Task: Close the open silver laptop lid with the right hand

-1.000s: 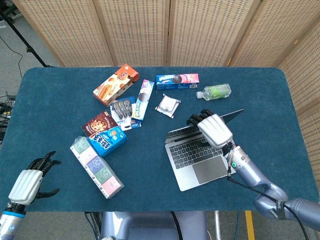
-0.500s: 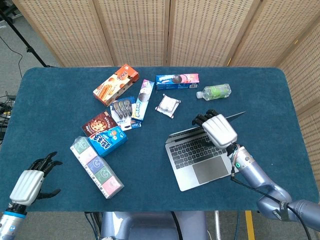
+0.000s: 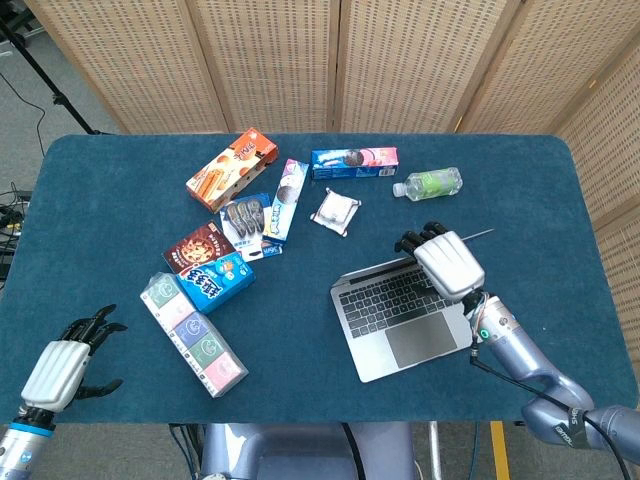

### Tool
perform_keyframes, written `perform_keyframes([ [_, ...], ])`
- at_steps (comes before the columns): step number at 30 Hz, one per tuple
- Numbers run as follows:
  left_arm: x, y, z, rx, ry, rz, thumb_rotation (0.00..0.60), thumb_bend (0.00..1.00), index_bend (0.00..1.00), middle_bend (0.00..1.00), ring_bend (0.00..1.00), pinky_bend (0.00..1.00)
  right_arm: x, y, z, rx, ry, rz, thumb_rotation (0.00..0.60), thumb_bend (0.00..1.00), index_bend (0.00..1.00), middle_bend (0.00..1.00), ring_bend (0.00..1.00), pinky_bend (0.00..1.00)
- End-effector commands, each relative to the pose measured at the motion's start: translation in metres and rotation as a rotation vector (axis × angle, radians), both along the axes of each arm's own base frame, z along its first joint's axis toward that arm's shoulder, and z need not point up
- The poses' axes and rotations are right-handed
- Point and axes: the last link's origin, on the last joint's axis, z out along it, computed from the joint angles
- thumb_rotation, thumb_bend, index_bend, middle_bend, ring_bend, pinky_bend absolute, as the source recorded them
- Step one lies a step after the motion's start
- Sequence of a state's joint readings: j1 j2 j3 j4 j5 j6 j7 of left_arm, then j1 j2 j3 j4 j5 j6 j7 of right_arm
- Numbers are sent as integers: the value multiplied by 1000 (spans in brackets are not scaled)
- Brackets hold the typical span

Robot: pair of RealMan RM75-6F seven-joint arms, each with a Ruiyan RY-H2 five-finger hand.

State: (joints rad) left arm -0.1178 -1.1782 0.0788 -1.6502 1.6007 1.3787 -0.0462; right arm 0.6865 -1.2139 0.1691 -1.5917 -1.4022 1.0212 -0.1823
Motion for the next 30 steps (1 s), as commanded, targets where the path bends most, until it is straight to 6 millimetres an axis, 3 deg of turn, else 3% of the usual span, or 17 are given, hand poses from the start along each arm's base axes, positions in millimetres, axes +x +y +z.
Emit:
perform_keyframes([
  [1, 1, 0, 0, -2, -1, -3, 600, 11, 280, 130, 212, 178, -3, 2, 2, -2, 9, -5, 600, 17, 341, 348, 470, 256],
  [18, 2, -2, -2, -17, 0, -7, 600, 11, 281, 130, 212, 178, -24, 9, 21, -37, 65, -55, 600, 18, 328, 330, 470, 256],
  [30, 4, -3, -4, -29, -2, -13, 600, 10, 280, 130, 212, 180, -36, 24, 36, -55, 82, -77, 600, 17, 318, 321, 470, 256],
])
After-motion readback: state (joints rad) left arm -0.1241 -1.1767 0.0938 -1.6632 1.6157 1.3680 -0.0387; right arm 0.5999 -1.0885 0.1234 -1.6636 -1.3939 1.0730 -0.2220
